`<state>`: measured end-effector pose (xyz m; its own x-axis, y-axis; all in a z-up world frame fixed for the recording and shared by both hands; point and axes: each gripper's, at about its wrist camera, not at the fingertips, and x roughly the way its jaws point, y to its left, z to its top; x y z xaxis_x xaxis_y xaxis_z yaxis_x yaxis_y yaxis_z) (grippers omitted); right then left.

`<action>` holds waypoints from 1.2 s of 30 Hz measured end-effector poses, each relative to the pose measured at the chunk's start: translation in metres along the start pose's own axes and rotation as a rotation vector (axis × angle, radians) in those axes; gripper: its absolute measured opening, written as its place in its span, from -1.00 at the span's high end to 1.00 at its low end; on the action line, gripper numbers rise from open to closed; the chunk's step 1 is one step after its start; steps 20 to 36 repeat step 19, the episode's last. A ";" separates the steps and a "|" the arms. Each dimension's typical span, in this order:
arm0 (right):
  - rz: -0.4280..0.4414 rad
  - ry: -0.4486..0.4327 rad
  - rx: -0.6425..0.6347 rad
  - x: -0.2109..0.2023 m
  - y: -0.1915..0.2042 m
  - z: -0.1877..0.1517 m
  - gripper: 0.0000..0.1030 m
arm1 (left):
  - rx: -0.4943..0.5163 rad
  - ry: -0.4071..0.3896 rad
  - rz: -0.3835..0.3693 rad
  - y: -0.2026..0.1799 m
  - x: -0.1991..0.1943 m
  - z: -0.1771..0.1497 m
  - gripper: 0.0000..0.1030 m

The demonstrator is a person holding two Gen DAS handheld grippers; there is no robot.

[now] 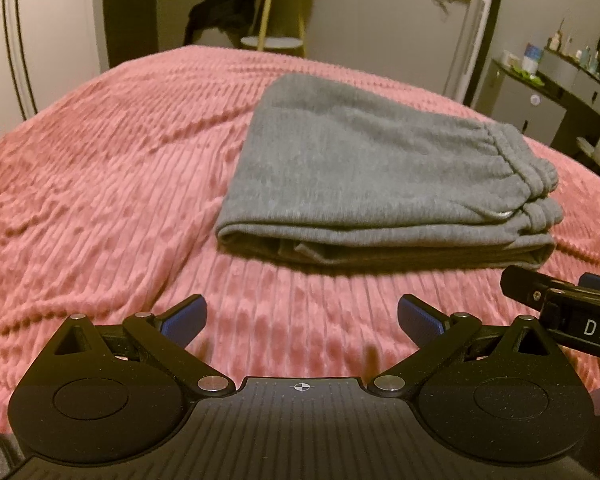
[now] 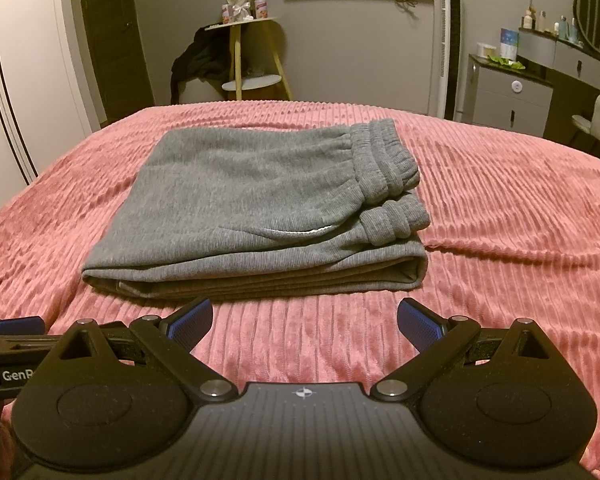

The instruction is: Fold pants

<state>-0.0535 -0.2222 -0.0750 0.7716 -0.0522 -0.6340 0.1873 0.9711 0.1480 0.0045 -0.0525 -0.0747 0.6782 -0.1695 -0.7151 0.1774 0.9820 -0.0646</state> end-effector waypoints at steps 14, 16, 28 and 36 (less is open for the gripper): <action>-0.011 0.006 0.013 0.002 0.000 0.000 -0.92 | -0.001 0.035 -0.005 -0.002 0.003 0.000 -1.00; -0.010 0.007 0.014 0.002 0.000 0.000 -0.92 | 0.001 0.034 -0.003 -0.003 0.004 0.000 -1.00; -0.009 0.008 0.019 0.002 0.000 0.000 -0.92 | -0.003 0.038 -0.005 -0.002 0.004 0.000 -1.00; -0.009 0.008 0.019 0.002 0.000 0.000 -0.92 | -0.003 0.038 -0.005 -0.002 0.004 0.000 -1.00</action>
